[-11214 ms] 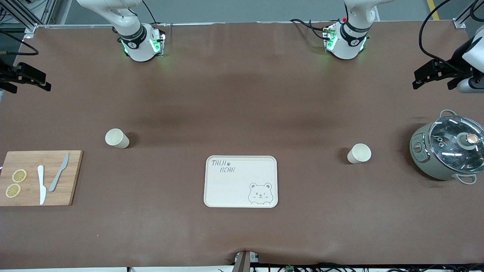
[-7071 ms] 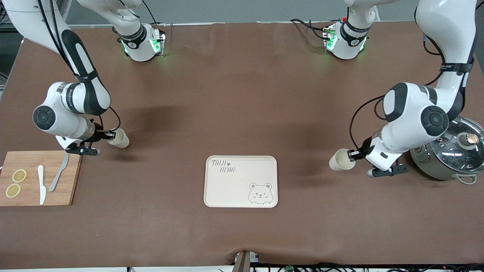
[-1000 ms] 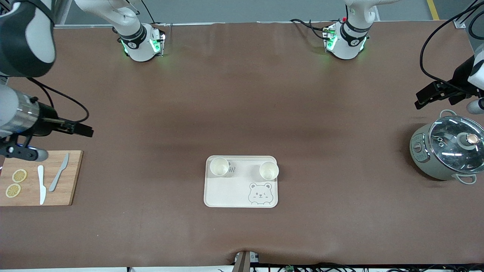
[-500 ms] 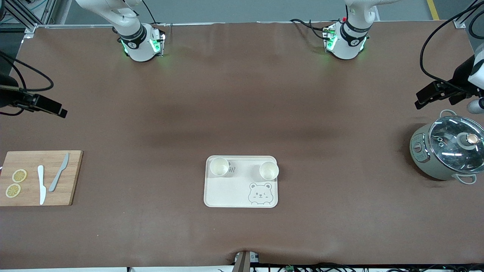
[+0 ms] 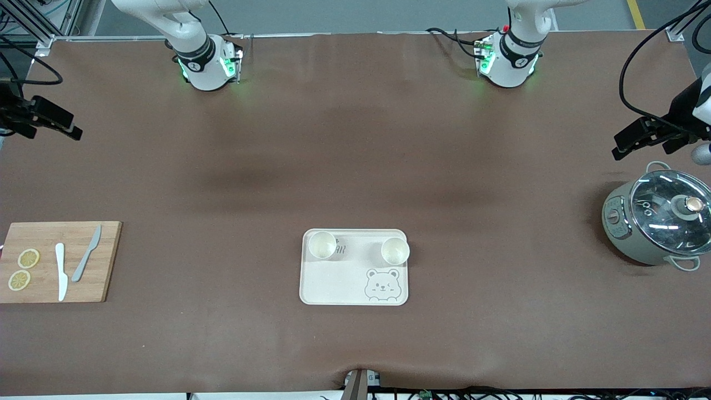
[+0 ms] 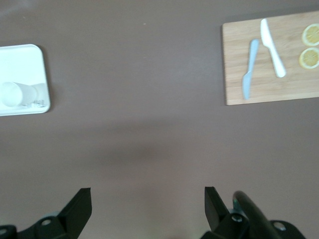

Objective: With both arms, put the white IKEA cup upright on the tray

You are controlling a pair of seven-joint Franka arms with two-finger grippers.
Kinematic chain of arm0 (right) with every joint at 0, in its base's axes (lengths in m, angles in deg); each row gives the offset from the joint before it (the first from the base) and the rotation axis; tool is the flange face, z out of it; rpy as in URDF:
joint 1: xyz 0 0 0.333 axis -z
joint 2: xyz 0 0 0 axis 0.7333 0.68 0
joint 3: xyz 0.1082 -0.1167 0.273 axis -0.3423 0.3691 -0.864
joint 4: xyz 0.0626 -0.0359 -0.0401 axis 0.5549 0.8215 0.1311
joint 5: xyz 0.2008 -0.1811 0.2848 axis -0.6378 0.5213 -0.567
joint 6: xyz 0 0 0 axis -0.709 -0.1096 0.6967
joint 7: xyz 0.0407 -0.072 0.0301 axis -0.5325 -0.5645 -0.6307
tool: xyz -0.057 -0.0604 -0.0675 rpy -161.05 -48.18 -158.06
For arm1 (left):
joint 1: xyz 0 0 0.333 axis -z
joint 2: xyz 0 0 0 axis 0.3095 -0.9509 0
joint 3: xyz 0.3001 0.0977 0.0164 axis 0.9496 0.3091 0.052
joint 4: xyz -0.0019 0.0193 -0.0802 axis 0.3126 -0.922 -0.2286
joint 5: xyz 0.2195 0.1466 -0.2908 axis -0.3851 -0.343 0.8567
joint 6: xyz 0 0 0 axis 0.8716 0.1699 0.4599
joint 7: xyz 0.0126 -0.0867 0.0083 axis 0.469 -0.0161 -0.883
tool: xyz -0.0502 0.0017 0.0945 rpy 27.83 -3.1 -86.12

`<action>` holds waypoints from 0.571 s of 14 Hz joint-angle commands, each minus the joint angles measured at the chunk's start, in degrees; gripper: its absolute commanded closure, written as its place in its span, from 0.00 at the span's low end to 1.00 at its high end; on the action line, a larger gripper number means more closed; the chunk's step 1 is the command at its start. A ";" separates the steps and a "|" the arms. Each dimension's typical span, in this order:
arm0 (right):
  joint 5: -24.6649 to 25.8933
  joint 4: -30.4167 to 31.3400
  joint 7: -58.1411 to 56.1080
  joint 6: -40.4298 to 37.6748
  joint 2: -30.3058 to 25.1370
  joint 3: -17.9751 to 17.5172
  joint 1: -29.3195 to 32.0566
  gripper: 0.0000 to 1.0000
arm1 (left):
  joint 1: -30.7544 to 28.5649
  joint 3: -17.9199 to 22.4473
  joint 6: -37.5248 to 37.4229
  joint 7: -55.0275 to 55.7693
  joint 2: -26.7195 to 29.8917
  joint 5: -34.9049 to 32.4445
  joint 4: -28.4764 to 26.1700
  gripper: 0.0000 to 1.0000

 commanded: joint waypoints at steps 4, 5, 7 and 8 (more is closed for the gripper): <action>1.39 -1.70 -0.95 0.80 -0.61 -4.44 3.61 0.00 | 0.29 -0.36 -0.33 0.39 -0.84 -0.48 1.27 0.00; 1.82 -1.71 -0.78 0.80 -0.34 -6.29 4.75 0.00 | 0.29 -0.36 -0.33 0.47 -0.84 -0.48 1.27 0.00; 1.83 -1.71 2.36 0.01 -0.34 -6.66 4.94 0.00 | 0.29 -0.45 -0.33 0.47 -0.84 -0.48 1.36 0.00; 2.09 -1.80 3.26 -0.34 -0.25 -6.92 4.94 0.00 | 0.29 -0.53 -0.33 0.47 -0.93 -0.48 2.15 0.00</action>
